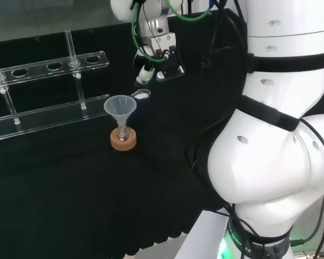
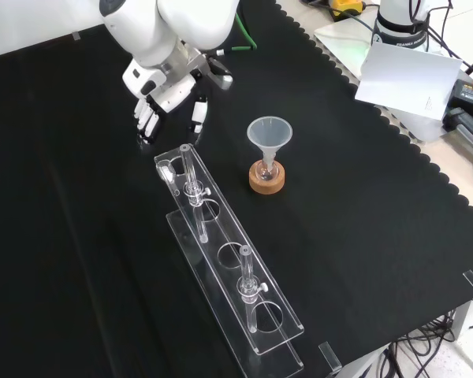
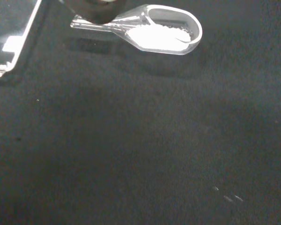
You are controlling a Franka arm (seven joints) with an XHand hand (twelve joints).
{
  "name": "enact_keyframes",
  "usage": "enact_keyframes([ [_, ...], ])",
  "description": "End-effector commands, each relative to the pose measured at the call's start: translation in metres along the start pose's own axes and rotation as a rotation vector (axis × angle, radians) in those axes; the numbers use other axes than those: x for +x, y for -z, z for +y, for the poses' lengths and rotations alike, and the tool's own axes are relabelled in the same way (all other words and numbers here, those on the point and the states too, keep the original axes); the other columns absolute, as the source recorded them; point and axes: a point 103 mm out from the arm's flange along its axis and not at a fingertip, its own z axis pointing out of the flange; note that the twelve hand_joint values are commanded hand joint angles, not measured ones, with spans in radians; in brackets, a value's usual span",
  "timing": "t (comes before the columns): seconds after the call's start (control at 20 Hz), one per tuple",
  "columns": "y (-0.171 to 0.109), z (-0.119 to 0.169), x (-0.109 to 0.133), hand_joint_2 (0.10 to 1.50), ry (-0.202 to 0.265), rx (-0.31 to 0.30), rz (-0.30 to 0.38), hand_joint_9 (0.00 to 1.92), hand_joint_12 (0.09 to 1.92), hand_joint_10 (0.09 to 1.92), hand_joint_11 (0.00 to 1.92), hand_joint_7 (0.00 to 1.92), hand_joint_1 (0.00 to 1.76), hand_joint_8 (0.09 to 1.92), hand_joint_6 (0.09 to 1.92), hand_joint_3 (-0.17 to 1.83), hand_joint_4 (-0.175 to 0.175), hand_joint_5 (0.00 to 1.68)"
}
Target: Pick up the weighing funnel.
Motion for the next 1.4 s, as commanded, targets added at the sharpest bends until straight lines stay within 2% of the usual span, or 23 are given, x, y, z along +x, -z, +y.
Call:
enact_keyframes([
  [0.05, -0.012, 0.010, -0.002, 0.93, -0.006, -0.004, -0.007, 0.58, 1.30, 0.61, 0.47, 0.34, 0.91, 0.69, 0.10, -0.17, -0.039, 0.61],
  [0.7, -0.043, 0.027, -0.006, 0.93, -0.039, 0.011, -0.004, 0.60, 1.29, 0.60, 0.48, 0.36, 0.92, 0.69, 0.13, -0.17, -0.036, 0.66],
  [1.25, -0.052, 0.039, -0.010, 0.92, -0.035, 0.014, -0.010, 0.63, 1.27, 0.57, 0.51, 0.39, 0.90, 0.68, 0.19, -0.17, -0.035, 0.67],
  [1.4, -0.053, 0.040, -0.010, 0.92, -0.035, 0.015, -0.009, 0.65, 1.27, 0.55, 0.51, 0.39, 0.91, 0.68, 0.32, -0.17, -0.035, 0.61],
])
